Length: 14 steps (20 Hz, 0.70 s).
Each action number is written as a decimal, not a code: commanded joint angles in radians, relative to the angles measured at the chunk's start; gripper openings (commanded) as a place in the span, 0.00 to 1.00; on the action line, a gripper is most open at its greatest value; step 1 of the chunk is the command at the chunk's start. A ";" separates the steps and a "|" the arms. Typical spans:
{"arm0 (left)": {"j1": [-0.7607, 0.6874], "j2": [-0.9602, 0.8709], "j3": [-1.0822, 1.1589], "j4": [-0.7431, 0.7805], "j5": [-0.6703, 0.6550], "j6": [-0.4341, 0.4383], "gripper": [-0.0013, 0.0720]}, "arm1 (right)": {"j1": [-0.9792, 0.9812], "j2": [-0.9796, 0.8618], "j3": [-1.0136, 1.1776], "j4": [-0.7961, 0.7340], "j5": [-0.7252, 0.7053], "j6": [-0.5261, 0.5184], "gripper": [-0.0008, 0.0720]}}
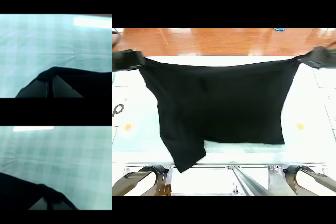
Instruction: Fold the shirts.
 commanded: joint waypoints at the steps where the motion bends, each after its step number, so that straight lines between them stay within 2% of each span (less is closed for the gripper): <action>1: -0.001 -0.285 0.079 -0.050 0.079 -0.007 0.04 | 0.034 -0.299 0.071 0.070 -0.153 -0.051 0.05; 4: -0.001 -0.458 0.170 -0.101 0.036 -0.080 0.04 | 0.071 -0.492 0.219 0.070 -0.163 -0.025 0.05; 6: 0.000 -0.511 0.187 -0.106 0.016 -0.114 0.04 | 0.085 -0.572 0.284 0.070 -0.153 -0.002 0.05; 8: 0.003 -0.526 0.187 -0.104 -0.001 -0.114 0.04 | 0.085 -0.605 0.296 0.063 -0.112 0.013 0.05; 11: 0.037 -0.520 0.191 -0.101 -0.068 -0.061 0.04 | 0.063 -0.605 0.296 0.037 -0.013 0.032 0.05; 13: 0.086 -0.517 0.190 -0.101 -0.185 -0.033 0.04 | 0.021 -0.589 0.296 0.045 0.062 0.042 0.05; 14: 0.108 -0.517 0.187 -0.101 -0.265 0.020 0.04 | 0.000 -0.582 0.296 0.042 0.108 0.042 0.05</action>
